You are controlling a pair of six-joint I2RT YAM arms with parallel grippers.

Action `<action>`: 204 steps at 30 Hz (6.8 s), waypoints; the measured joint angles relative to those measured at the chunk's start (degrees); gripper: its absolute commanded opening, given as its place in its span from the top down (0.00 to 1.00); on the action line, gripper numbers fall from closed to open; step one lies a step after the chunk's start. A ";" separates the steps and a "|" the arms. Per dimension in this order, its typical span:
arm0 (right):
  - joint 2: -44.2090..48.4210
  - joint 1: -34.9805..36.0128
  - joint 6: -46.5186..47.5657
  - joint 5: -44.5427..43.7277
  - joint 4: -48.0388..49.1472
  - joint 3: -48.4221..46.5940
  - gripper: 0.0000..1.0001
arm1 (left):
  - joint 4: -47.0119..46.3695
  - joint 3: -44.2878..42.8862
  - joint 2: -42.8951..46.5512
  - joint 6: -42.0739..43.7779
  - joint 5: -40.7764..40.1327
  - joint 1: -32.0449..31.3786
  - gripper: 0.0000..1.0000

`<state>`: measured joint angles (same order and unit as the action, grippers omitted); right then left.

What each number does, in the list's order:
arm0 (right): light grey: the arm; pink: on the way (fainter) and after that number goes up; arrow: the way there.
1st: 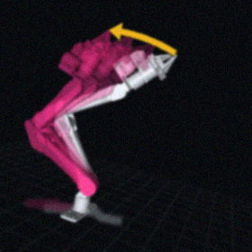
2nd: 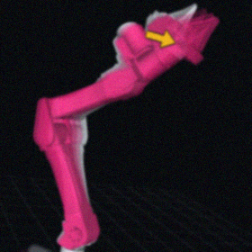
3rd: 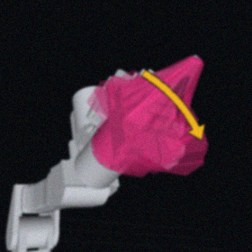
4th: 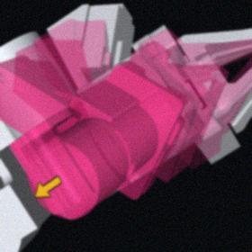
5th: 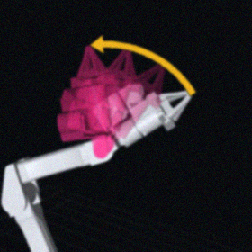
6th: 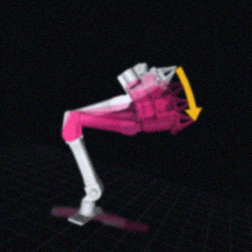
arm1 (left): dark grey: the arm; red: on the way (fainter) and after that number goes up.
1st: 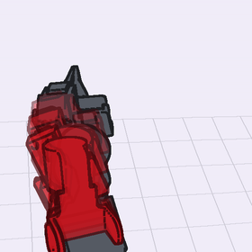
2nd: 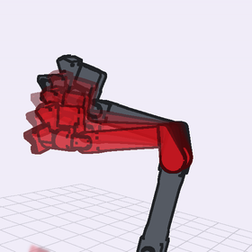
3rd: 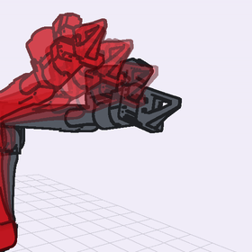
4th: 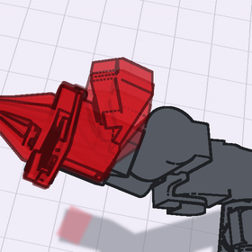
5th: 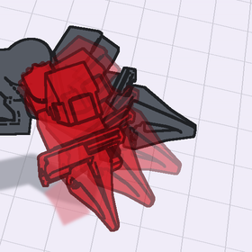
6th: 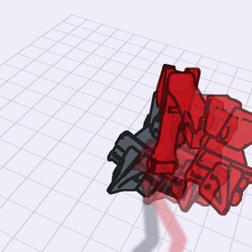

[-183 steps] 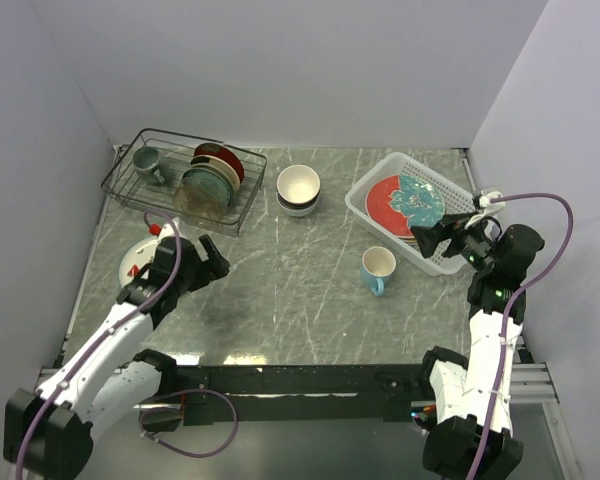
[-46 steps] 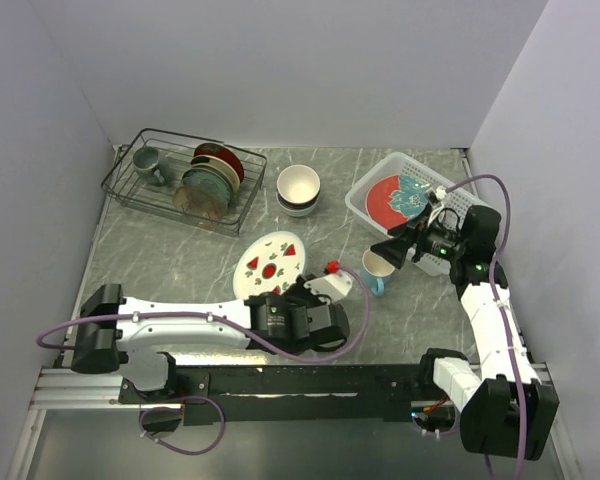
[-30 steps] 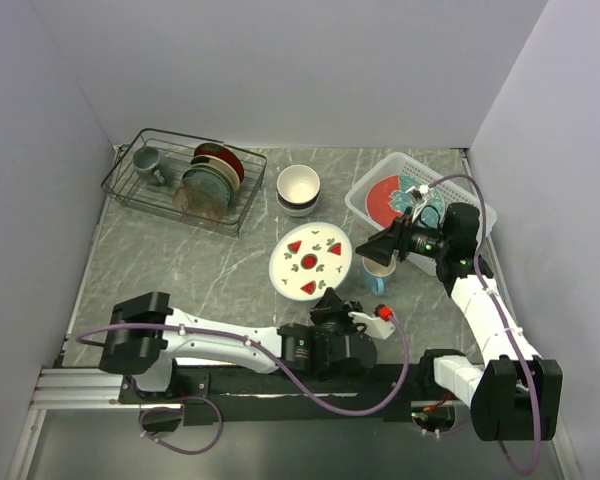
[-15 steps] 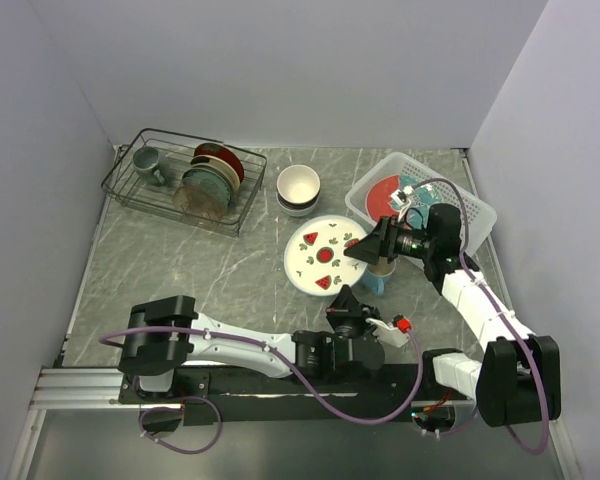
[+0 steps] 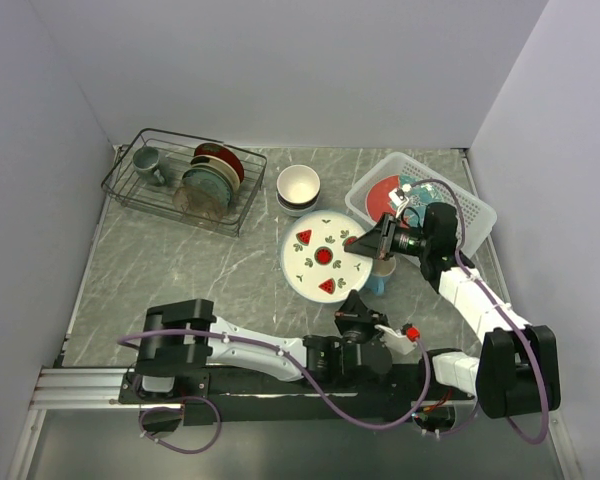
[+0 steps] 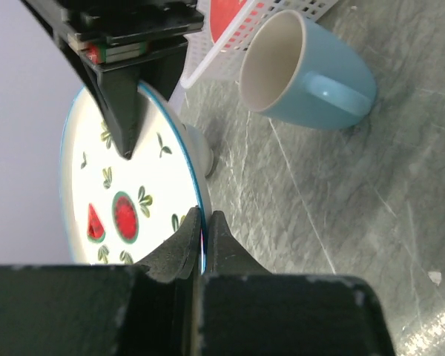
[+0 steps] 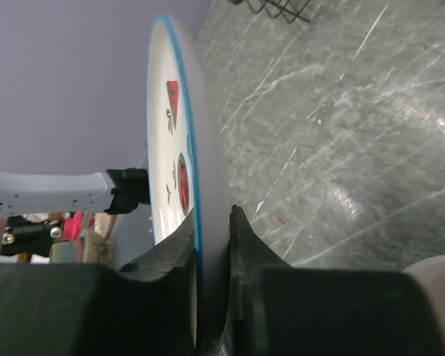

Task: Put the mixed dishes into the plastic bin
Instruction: Pick up the plate at the center of the board, then place the plate in the plastic bin, then pick up the bowl from the center of the board.

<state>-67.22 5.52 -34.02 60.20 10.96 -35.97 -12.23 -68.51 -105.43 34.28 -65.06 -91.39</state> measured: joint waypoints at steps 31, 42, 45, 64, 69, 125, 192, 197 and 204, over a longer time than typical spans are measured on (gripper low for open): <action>5.55 -16.09 8.66 3.39 -1.36 0.74 1.00 | 20.61 -5.86 19.91 -31.95 27.78 6.69 0.04; 8.48 -26.71 15.89 8.83 -3.76 0.72 1.00 | 20.02 11.87 40.96 -41.70 42.82 25.66 0.01; 8.76 -29.79 16.26 9.33 -3.78 0.72 1.00 | 20.28 17.38 48.15 -43.91 46.29 33.29 0.01; 7.69 -38.53 18.73 9.05 -7.85 -0.61 1.00 | 28.00 21.46 51.84 -43.76 46.36 43.21 0.01; 3.04 -38.58 19.96 7.98 -11.61 -5.07 1.00 | 28.11 21.79 53.55 -43.10 45.18 43.21 0.01; -37.18 -27.39 18.45 -21.35 -29.29 -41.94 0.33 | 27.98 23.37 53.27 -41.38 44.11 44.94 0.01; 24.24 -26.12 39.19 -21.73 -23.43 -6.49 0.00 | 31.65 24.20 58.66 -56.52 49.29 45.46 0.01; 25.94 -26.69 37.46 -19.30 -21.51 -3.58 0.00 | 31.39 24.13 58.12 -63.52 51.45 45.46 0.01; 29.11 -26.69 37.11 -18.80 -19.85 -3.32 0.00 | 28.11 18.78 48.63 -68.28 53.94 45.70 0.01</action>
<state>-38.11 -21.17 3.09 41.41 -8.88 -39.29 15.88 -49.74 -56.80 -34.00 -11.11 -45.69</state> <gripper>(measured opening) 0.997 0.994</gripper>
